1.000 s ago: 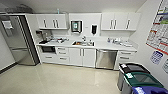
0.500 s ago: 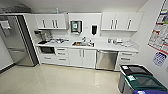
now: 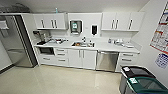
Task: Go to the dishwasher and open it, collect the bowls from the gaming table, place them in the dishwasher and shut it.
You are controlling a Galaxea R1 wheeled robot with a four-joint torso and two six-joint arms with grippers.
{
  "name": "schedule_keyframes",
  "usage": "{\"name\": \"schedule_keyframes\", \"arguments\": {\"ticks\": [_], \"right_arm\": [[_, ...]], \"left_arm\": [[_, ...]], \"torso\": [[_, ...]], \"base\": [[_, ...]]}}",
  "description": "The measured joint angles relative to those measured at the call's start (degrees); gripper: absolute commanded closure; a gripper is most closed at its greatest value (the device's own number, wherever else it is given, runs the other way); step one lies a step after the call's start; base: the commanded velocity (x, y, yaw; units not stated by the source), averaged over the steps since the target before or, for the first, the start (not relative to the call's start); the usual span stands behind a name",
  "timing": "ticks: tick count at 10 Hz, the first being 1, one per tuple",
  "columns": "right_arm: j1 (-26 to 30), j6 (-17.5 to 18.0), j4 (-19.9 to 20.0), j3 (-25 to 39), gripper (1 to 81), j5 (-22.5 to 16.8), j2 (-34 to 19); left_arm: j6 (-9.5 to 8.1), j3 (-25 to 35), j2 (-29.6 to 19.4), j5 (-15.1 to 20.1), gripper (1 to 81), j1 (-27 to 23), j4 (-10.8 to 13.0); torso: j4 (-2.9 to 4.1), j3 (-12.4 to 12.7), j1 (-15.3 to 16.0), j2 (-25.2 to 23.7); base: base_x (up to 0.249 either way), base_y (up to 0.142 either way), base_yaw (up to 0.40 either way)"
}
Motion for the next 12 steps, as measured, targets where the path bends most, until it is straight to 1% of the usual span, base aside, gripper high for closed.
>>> {"name": "schedule_keyframes", "arguments": {"ticks": [12], "right_arm": [[-0.1, 0.0, -0.4, 0.0, 1.0, 0.0, 0.0]], "left_arm": [[0.02, 0.0, 0.0, -0.1, 1.0, 0.2, 0.0]], "torso": [[0.00, 0.0, 0.0, 0.0]], "base": [[0.089, 0.000, 0.000]]}}
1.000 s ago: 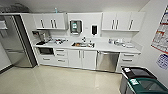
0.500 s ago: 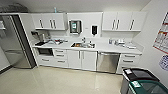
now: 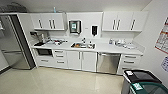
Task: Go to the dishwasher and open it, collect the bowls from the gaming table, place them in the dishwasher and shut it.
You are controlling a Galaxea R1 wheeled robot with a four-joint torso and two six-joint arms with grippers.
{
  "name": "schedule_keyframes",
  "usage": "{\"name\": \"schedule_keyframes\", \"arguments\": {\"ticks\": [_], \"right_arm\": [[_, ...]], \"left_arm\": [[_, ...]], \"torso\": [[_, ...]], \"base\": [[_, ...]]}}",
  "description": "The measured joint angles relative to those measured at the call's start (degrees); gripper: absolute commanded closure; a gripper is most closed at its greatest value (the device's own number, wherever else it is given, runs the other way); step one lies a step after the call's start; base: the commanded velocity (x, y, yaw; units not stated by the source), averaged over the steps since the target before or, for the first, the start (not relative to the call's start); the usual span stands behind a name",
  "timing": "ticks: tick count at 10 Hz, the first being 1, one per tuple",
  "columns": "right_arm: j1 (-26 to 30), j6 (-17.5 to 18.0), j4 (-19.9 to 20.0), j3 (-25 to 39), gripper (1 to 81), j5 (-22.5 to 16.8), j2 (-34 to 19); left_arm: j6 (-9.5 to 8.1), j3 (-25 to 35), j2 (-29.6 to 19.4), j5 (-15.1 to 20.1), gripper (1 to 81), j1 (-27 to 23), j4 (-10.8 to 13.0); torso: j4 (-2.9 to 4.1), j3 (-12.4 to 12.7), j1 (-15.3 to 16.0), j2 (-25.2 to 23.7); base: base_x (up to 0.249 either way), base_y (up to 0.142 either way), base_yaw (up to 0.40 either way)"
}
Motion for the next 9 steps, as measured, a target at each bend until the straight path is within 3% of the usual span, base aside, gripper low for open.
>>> {"name": "schedule_keyframes", "arguments": {"ticks": [9], "right_arm": [[-0.2, 0.0, -0.2, 0.0, 1.0, -0.1, 0.0]], "left_arm": [[0.00, 0.0, 0.0, 0.0, 1.0, 0.7, 0.0]], "torso": [[0.00, 0.0, 0.0, 0.0]], "base": [[0.032, 0.000, 0.000]]}}
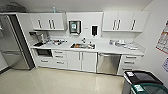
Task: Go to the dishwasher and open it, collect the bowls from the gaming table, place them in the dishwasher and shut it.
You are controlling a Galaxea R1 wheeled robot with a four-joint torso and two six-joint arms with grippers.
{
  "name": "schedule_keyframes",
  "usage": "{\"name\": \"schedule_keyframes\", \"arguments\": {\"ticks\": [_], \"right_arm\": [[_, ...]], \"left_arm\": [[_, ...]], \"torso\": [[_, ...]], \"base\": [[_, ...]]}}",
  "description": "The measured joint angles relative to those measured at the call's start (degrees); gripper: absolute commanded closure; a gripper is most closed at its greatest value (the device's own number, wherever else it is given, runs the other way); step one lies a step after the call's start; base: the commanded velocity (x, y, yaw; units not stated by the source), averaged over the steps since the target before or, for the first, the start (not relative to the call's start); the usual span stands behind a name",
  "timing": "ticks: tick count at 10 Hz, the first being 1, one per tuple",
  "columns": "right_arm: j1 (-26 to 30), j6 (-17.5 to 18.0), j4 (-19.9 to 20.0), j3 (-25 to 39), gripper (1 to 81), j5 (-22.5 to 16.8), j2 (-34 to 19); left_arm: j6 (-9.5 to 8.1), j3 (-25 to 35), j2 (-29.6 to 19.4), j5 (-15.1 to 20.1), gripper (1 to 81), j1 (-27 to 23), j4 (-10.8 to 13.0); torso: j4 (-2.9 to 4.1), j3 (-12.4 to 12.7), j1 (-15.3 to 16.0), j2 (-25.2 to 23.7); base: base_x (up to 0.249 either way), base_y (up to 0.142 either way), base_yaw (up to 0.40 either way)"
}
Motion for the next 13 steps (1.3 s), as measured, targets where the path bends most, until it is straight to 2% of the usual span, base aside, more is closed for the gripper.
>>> {"name": "schedule_keyframes", "arguments": {"ticks": [13], "right_arm": [[0.2, 0.0, 0.0, 0.0, 1.0, 0.0, 0.3]], "left_arm": [[0.00, 0.0, -0.1, 0.0, 1.0, -0.2, 0.0]], "torso": [[0.00, 0.0, 0.0, 0.0]], "base": [[0.094, 0.000, 0.000]]}}
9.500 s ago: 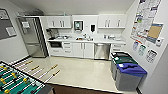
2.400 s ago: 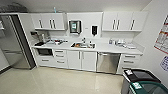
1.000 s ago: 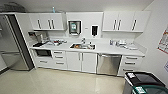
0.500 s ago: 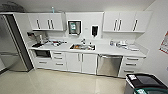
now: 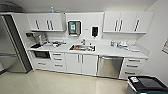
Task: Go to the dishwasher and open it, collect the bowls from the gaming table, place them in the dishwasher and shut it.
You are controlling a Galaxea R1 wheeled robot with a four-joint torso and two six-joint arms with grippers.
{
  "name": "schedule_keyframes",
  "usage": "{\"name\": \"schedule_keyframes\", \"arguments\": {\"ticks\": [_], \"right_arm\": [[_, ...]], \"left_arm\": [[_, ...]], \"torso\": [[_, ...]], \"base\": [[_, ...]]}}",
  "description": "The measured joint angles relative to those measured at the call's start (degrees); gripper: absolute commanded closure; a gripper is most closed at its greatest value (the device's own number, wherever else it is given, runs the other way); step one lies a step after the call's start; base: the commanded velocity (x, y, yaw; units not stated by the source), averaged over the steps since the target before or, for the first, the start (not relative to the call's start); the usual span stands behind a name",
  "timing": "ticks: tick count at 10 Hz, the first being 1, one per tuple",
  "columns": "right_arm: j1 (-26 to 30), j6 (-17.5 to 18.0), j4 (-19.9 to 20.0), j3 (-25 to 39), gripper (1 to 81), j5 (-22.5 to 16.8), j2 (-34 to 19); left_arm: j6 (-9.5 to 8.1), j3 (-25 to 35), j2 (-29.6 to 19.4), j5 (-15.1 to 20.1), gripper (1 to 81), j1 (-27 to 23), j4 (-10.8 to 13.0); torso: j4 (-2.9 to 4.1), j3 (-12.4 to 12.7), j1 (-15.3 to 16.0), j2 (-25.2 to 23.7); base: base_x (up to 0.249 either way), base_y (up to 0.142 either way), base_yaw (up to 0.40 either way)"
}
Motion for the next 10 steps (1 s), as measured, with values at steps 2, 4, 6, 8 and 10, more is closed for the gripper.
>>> {"name": "schedule_keyframes", "arguments": {"ticks": [2, 4, 6, 8, 10], "right_arm": [[0.3, 0.0, 0.0, -0.4, 1.0, 0.1, -0.5], [-0.3, 0.0, 0.0, -0.2, 1.0, 0.0, -0.1], [-0.4, 0.0, 0.0, -0.2, 1.0, 0.0, -0.3], [-0.3, 0.0, 0.0, -0.2, 1.0, 0.0, -0.2], [0.1, 0.0, 0.0, 0.1, 1.0, 0.2, 0.0]], "left_arm": [[0.00, 0.2, 0.4, -0.1, 1.0, -0.4, 0.0], [0.02, 0.0, 0.0, 0.0, 1.0, -0.1, 0.0], [0.02, 0.0, 0.1, 0.0, 1.0, 0.1, 0.0], [0.02, 0.0, 0.1, 0.0, 1.0, 0.1, 0.0], [0.02, 0.0, -0.5, -0.2, 1.0, -0.5, 0.0]], "torso": [[0.00, 0.0, 0.0, 0.0], [0.00, 0.0, -0.1, 0.0], [0.00, 0.0, -0.1, 0.0], [0.00, 0.0, -0.1, 0.0], [0.00, 0.0, 0.0, 0.0]], "base": [[0.107, 0.000, 0.000], [0.106, 0.000, 0.000], [0.106, 0.000, 0.000], [0.106, 0.000, 0.000], [0.109, 0.000, 0.000]]}}
